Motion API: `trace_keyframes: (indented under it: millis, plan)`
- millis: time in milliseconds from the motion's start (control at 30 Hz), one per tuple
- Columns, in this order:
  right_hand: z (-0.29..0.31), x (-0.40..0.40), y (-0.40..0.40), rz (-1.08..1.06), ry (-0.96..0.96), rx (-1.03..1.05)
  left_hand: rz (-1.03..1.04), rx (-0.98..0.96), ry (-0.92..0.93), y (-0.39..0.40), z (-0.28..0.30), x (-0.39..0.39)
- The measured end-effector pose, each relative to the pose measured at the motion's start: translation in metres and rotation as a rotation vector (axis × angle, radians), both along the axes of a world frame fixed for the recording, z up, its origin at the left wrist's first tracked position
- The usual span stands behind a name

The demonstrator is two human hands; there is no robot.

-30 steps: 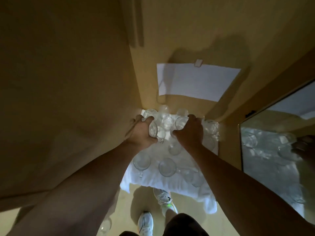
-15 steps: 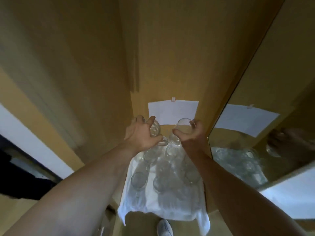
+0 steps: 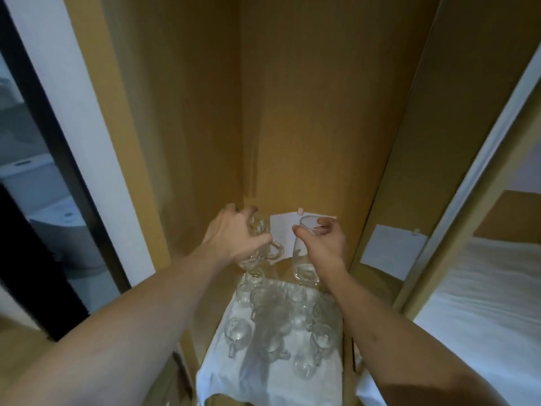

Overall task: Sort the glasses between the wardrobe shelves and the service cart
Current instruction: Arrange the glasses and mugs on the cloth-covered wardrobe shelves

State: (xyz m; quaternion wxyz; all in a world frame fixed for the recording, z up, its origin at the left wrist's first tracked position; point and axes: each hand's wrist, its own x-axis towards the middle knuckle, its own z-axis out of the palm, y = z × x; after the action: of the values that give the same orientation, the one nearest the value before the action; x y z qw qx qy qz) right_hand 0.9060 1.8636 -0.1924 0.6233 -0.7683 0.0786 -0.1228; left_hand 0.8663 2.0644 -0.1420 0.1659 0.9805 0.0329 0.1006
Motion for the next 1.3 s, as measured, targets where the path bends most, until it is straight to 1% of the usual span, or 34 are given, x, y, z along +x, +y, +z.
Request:
trace_keyframes:
  millis: [167, 300, 400, 500, 700, 867, 1067, 1300]
  plan:
    - [0.006, -0.042, -0.016, 0.122, -0.046, -0.02, 0.102, -0.003, 0.016, -0.021, 0.01, -0.066]
    - [0.015, -0.078, -0.023, 0.196, -0.039, 0.009, 0.164, 0.026, 0.037, -0.034, 0.017, -0.115]
    - [0.024, -0.104, -0.025, 0.255, -0.043, 0.014, 0.175, 0.029, 0.075, -0.04, 0.025, -0.145]
    - [0.032, -0.127, -0.028, 0.287, -0.044, 0.018, 0.175, -0.005, 0.059, -0.041, 0.032, -0.169]
    - [0.048, -0.192, -0.041, 0.229, -0.076, 0.039, 0.11, -0.012, 0.023, -0.045, 0.039, -0.213]
    - [0.044, -0.252, -0.07, 0.131, -0.053, 0.01, 0.017, -0.056, 0.082, -0.068, 0.026, -0.242]
    - [0.037, -0.295, -0.128, 0.017, -0.021, -0.019, -0.106, -0.092, 0.097, -0.131, 0.025, -0.269]
    - [0.033, -0.302, -0.215, -0.041, -0.023, -0.042, -0.217, -0.081, 0.061, -0.218, 0.03, -0.275]
